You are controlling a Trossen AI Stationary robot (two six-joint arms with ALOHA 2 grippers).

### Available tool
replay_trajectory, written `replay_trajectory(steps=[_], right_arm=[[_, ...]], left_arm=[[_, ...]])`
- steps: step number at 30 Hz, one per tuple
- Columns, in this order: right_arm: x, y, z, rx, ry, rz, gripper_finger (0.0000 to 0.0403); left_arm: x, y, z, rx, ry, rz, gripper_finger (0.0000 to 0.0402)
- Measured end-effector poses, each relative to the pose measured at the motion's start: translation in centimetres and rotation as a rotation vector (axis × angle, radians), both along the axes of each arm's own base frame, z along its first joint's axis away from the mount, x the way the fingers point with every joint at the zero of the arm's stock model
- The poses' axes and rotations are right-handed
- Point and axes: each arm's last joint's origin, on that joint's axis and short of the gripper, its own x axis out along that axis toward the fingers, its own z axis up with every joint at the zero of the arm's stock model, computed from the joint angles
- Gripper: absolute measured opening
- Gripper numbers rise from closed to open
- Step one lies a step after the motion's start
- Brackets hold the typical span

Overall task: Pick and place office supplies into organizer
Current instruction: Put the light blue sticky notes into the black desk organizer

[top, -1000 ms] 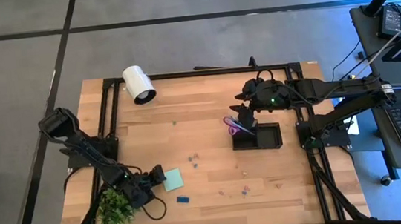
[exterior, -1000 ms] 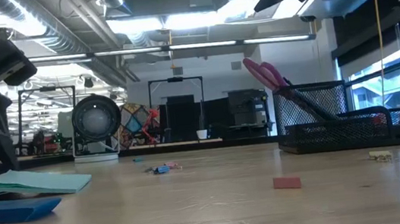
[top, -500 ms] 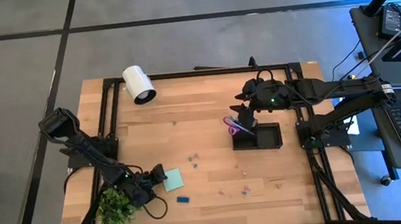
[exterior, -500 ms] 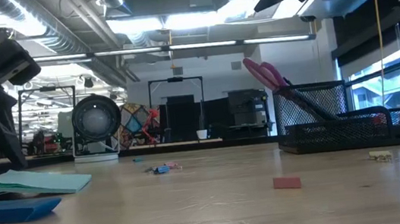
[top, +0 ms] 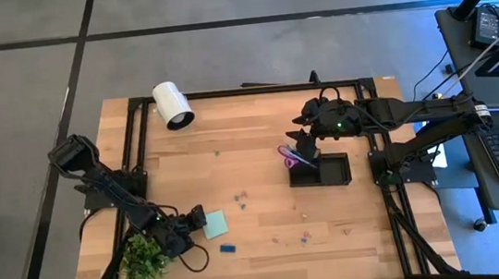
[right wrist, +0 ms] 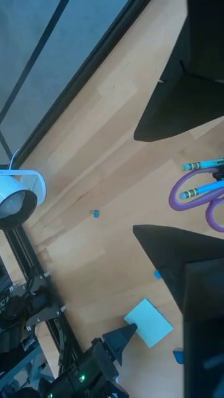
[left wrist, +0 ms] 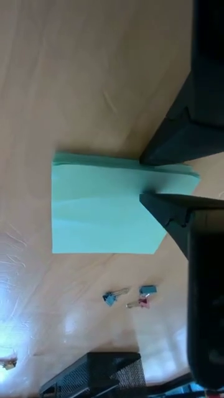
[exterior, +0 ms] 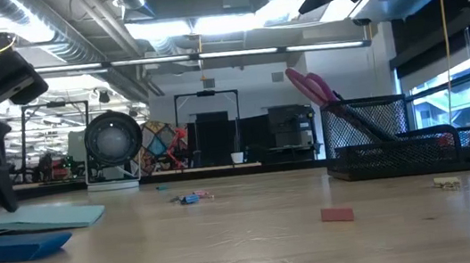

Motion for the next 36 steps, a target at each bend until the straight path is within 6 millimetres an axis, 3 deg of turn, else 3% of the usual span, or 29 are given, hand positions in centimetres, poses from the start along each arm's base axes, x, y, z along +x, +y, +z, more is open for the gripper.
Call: replay_trajectory(steps=[15, 22, 27, 36], right_arm=[[0.0, 0.0, 0.0, 0.006, -0.002, -0.004, 0.0234], [0.1, 0.2, 0.0, 0.143, -0.042, -0.024, 0.0234], [2.9, 1.7, -1.7, 0.221, -0.009, 0.168, 0.0234], [8.7, 4.3, -5.1, 0.047, -0.069, 0.369, 0.0234]], left_arm=[[0.0, 0.0, 0.0, -0.002, 0.002, -0.001, 0.004], [0.0, 0.1, 0.0, 0.011, -0.018, 0.019, 0.0038], [0.0, 0.1, 0.0, 0.01, -0.018, 0.019, 0.0038], [0.1, 0.1, 0.0, 0.01, -0.018, 0.02, 0.0033]])
